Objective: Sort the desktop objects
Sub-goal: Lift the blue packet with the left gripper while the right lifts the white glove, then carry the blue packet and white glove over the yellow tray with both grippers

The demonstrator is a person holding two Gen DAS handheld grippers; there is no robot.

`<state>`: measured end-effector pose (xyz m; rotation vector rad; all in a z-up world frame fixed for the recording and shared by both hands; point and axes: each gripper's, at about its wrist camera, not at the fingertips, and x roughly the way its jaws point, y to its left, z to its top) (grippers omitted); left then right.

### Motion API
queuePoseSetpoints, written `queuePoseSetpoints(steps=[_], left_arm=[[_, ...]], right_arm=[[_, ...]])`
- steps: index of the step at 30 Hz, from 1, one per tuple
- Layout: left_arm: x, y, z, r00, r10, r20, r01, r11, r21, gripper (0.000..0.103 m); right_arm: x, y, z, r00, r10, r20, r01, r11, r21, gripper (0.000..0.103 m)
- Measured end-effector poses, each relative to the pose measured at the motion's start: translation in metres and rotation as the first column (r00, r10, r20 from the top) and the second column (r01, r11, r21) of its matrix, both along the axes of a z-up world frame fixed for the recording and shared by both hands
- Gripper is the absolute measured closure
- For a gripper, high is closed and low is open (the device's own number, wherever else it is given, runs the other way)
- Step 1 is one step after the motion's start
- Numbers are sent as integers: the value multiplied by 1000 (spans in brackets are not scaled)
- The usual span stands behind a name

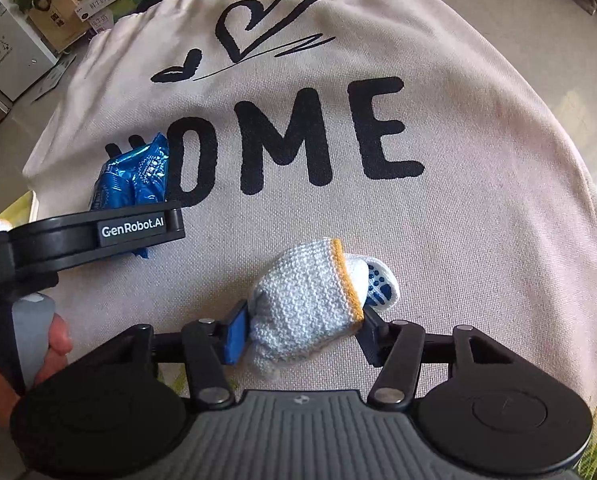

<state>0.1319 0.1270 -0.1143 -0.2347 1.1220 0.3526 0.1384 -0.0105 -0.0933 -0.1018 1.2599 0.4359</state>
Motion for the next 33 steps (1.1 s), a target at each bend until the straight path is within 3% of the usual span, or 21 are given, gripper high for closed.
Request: queuePoseSetpoints(steps=[9,21,33], left_arm=[[1,7,14,999,8,37,-8,1000,5,28],[-8,13,28,999,38,37,-36,998,-54,28],[-41,27,90,981,116,159,-98,989,-115,28]], right_arm=[[4,-3,12,1000,-21,11,21,998,51,48],[5,-7,23,999,-51,5,50,995,84,48],[2,1,55,997,-58,52,48,984,172,48]])
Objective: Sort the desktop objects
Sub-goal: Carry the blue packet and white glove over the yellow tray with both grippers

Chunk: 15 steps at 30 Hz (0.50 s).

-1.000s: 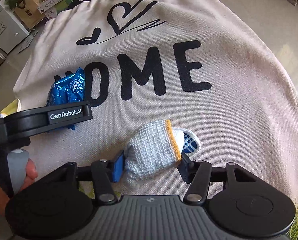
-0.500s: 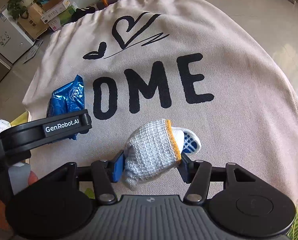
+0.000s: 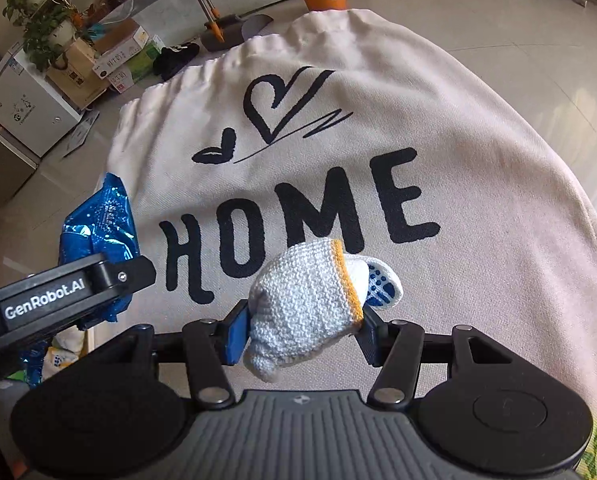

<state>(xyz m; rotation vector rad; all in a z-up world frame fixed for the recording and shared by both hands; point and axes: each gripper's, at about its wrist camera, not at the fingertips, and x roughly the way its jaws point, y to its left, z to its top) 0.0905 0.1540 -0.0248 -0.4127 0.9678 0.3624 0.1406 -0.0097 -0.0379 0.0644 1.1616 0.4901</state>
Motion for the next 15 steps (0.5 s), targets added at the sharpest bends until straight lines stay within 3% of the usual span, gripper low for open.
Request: queuePoseSetpoints(steps=[9,15], left_arm=[[-59,8,32,996,75,44,-77,996,37,28],[-102,39,51,983,172,62,-176,982,72,27]], right_arm=[[-19,24,16,997,68,20,-69,996,52,48],[-36,48,26,988,152,18,-153,981,118,48]])
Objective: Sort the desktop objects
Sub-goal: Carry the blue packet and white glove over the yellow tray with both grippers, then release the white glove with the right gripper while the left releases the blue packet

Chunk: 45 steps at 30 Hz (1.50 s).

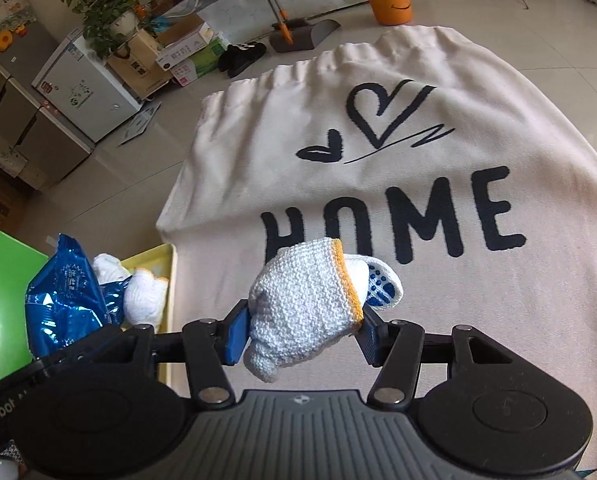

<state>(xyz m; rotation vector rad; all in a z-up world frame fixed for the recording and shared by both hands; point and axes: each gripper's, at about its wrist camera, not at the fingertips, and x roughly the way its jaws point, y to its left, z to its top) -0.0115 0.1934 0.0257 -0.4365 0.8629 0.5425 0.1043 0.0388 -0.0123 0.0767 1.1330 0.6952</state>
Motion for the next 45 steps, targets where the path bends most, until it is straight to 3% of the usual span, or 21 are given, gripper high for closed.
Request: queuePoseSetpoints(steps=[11,18,22,36,41,45], left_arm=[[-50,77,14,967,249,54,-247,968,-41,28],[-76,110,17,911,403,82,-397,914,-80,28],[-84,125,8,882,467,58,-459,881,-117,28],[-104,150,-5,838,545,30,-531,826,-190,26],[-105,154,-17,828,560,-9,-546,804,-237,26],[-102,152,-19,836,549,-6,-535,812,-235,25]], right_arm=[[-32,52,8,988,149,-36,-144,983,118,48],[-51,94,7,974,221,-51,-208,960,189,48],[-67,118,-3,954,287,-86,-263,940,215,48],[-114,173,-40,871,477,-121,-444,867,224,44],[-109,167,-43,878,456,-145,-426,883,199,34],[-95,156,-33,905,405,-129,-373,903,212,34]])
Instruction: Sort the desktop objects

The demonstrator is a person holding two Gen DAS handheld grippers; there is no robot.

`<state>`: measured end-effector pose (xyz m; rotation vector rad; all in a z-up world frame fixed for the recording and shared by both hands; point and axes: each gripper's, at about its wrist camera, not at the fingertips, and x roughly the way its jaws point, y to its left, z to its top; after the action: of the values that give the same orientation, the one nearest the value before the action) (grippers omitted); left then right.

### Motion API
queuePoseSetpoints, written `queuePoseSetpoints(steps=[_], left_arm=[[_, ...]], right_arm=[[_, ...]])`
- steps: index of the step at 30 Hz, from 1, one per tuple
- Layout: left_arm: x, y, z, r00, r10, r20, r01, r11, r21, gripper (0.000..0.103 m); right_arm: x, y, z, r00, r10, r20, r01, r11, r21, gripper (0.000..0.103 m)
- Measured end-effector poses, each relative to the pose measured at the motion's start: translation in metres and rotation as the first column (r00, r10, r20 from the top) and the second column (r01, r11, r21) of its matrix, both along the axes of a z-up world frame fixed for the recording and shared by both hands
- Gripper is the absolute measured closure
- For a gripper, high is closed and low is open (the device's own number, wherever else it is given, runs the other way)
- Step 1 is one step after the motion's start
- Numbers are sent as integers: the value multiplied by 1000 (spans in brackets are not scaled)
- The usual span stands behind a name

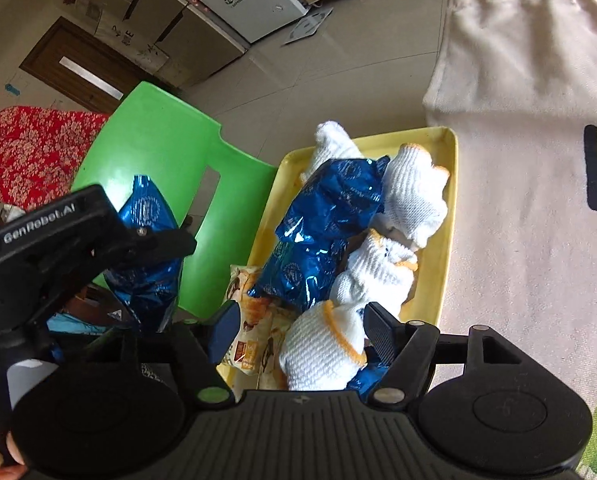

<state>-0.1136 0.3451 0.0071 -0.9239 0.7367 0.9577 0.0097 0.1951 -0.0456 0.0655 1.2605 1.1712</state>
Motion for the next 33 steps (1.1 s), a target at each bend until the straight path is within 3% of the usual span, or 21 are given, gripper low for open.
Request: queuePoseSetpoints(steps=[6,9,18,23,33], left_arm=[[6,-3,-3,1000,-11,-17,11,1000,11,23],[8,-5,-5,1000,-12,-23,12,1000,1,12],[14,-17,6,997,-39,-66,45,995,85,1],[10,-27,7,996,-71,-62,77,992,100,1],[0,-74,1,972,-185,-148,203,971,123,1]], right_arm=[[11,-9,10,998,-35,47,35,999,-10,33],[14,-13,13,997,-37,72,39,999,-26,32],[14,-18,20,987,-39,159,51,996,-73,32],[17,-35,30,973,-84,215,109,988,-111,26],[10,-80,40,955,-85,286,150,965,-215,24]])
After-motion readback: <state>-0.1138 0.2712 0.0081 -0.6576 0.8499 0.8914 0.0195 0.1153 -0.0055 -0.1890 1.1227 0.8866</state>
